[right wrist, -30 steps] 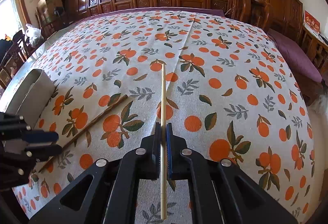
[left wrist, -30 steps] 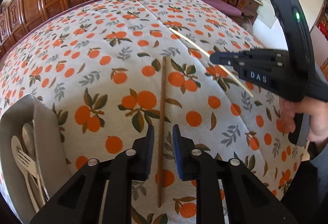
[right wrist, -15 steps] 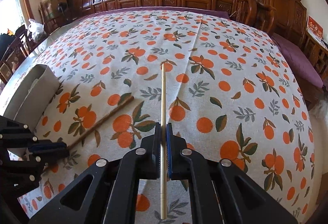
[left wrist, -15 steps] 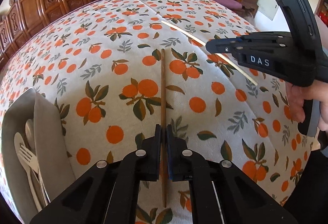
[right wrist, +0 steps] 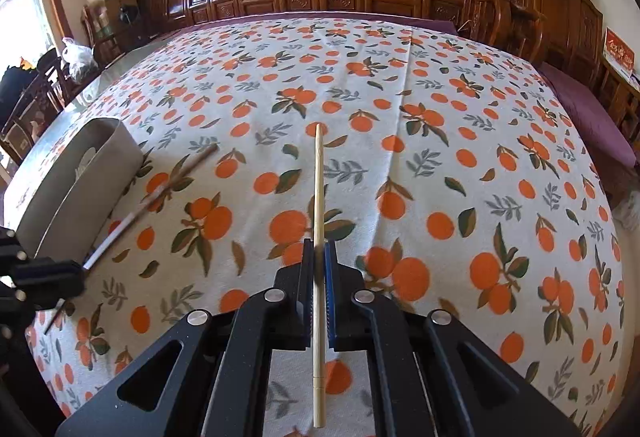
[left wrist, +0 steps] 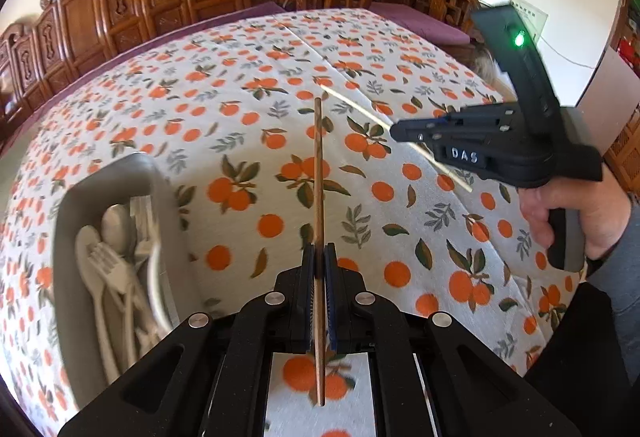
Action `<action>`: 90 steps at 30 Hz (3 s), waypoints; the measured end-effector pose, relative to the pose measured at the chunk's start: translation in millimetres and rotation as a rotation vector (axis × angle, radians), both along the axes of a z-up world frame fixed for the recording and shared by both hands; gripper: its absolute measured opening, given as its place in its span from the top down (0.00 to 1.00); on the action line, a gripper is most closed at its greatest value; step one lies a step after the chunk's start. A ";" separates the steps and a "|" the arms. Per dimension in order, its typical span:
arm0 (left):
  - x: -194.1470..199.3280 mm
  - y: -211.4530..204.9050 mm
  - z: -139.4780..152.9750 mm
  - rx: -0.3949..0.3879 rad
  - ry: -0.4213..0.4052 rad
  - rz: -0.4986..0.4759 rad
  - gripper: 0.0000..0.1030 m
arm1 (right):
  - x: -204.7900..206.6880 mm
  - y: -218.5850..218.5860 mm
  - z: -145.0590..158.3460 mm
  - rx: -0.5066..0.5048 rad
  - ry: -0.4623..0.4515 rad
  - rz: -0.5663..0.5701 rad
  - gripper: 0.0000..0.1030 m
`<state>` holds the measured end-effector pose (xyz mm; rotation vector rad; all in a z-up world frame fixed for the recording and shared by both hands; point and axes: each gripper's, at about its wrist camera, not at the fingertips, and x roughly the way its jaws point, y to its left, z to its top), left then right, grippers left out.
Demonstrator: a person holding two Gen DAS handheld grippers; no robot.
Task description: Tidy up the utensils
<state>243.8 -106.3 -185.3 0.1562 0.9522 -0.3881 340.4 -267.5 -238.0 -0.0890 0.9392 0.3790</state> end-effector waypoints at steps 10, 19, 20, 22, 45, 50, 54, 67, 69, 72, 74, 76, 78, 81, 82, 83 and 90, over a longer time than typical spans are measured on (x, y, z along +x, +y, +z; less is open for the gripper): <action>-21.4 53.6 28.8 -0.048 -0.022 0.110 0.96 | -24.8 23.1 24.3 0.034 -0.053 0.026 0.94; -19.6 96.5 34.2 -0.032 -0.039 0.200 0.96 | -44.9 48.5 35.3 0.053 -0.078 0.074 0.94; -18.3 100.0 32.1 -0.026 -0.037 0.207 0.96 | -45.9 50.7 34.4 0.050 -0.076 0.081 0.94; -12.4 108.8 25.2 0.003 -0.036 0.225 0.96 | -46.5 53.2 30.6 0.035 -0.072 0.090 0.94; 5.6 132.6 -15.9 0.007 0.039 0.232 0.96 | -29.4 56.3 7.1 0.014 -0.019 0.093 0.94; 6.0 132.0 -20.0 0.013 0.059 0.223 0.96 | -29.7 57.9 6.0 0.013 -0.019 0.094 0.94; 4.0 134.6 -16.4 0.024 0.037 0.240 0.90 | -33.1 60.2 8.2 0.025 -0.020 0.103 0.94; -4.2 159.6 9.5 0.014 -0.081 0.328 0.36 | -59.8 99.7 47.4 0.091 -0.107 0.161 0.94; -5.6 162.0 14.3 0.020 -0.103 0.334 0.34 | -62.9 111.3 52.7 0.105 -0.113 0.180 0.94; -6.2 166.6 18.2 0.023 -0.115 0.345 0.30 | -68.9 132.2 59.7 0.112 -0.125 0.208 0.94; -7.9 169.2 21.9 0.022 -0.131 0.346 0.22 | -70.1 143.1 60.9 0.101 -0.123 0.204 0.94; -9.3 172.1 25.5 0.023 -0.148 0.347 0.22 | -72.2 154.0 61.2 0.099 -0.124 0.205 0.94; -10.4 175.8 27.9 0.021 -0.154 0.356 0.22 | -72.7 163.0 60.3 0.102 -0.117 0.204 0.94; -10.6 184.5 30.7 0.001 -0.154 0.377 0.22 | -69.8 175.1 60.2 0.127 -0.102 0.202 0.94; -10.8 186.9 31.3 -0.003 -0.153 0.384 0.22 | -68.2 180.4 60.4 0.144 -0.091 0.203 0.94; -10.8 190.1 32.1 -0.007 -0.152 0.390 0.22 | -67.1 183.8 60.2 0.153 -0.086 0.203 0.94; -11.8 208.8 36.1 -0.026 -0.152 0.436 0.22 | -59.1 213.2 50.1 0.193 -0.048 0.168 0.94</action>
